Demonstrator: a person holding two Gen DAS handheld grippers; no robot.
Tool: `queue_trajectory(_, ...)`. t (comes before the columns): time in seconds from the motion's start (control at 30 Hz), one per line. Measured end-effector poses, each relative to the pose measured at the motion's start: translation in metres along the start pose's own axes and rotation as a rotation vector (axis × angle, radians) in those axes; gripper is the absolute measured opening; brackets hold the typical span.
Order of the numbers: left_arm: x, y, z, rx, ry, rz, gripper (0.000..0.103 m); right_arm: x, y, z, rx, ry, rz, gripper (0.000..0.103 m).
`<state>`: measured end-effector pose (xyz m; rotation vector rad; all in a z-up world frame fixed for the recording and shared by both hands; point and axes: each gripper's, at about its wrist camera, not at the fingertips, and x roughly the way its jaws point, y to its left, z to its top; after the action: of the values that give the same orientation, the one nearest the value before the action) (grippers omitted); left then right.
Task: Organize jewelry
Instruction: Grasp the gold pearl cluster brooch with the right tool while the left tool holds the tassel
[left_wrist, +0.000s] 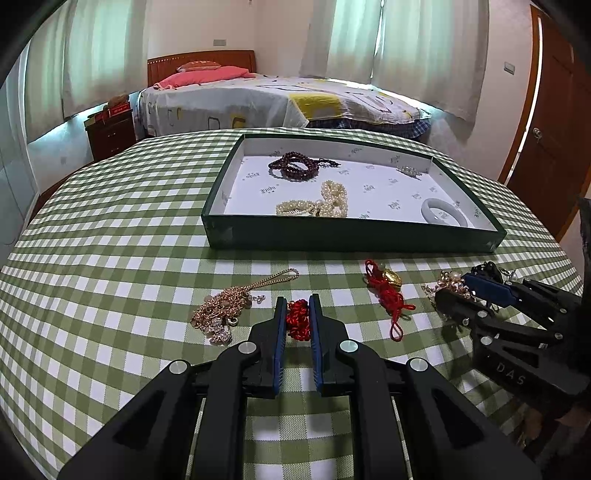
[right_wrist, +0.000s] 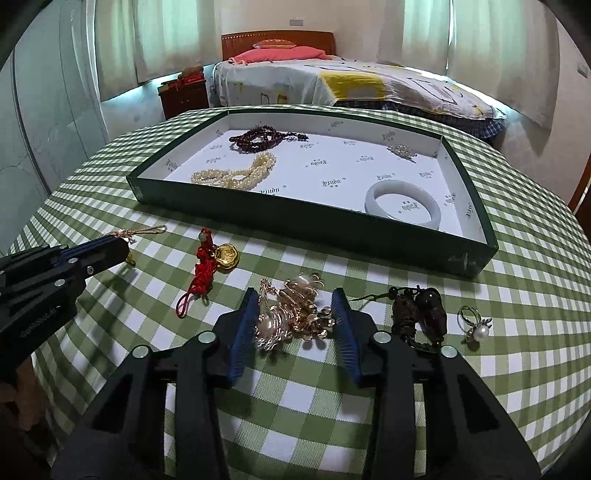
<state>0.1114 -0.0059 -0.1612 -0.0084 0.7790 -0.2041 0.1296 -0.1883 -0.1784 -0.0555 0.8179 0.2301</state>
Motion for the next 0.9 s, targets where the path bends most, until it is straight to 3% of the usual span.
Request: queue_trajectory(0.9,0.0,-0.002,0.0,0.0,-0.005,-0.001,0.013,-0.016,-0.008,0.005,0.036,-0.036,0.019,0.037)
